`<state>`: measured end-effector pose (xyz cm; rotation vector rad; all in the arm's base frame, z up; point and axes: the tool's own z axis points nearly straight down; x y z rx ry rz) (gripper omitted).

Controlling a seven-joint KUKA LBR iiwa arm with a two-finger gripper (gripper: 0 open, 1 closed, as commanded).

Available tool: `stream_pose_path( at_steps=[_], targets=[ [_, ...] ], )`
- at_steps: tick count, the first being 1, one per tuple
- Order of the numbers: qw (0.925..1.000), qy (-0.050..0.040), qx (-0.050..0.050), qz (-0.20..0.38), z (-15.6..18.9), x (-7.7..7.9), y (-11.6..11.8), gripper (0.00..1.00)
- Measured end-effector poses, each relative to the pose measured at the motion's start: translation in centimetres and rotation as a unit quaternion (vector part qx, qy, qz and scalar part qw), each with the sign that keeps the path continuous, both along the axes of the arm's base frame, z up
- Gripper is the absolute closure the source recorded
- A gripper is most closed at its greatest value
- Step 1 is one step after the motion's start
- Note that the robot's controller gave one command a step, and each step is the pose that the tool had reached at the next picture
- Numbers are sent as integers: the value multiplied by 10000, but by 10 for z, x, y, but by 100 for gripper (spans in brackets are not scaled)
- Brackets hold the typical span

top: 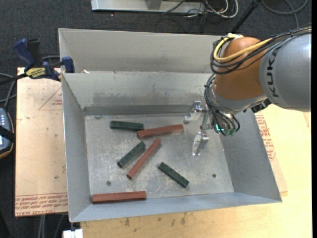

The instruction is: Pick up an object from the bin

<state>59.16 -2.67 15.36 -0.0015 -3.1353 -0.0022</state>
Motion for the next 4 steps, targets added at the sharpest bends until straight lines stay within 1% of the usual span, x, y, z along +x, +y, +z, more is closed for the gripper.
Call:
stream_pose_path(
  at_steps=[1, 2, 3, 4],
  targets=[
    [10000, -37, -3, 3, 4, 2, 0, 0],
    [9995, -125, 1, 288, -75, 69, 32, 100],
    [9995, -125, 1, 287, -75, 69, 32, 100],
    [9993, -81, -4, 377, 88, 51, 35, 100]
  ],
)
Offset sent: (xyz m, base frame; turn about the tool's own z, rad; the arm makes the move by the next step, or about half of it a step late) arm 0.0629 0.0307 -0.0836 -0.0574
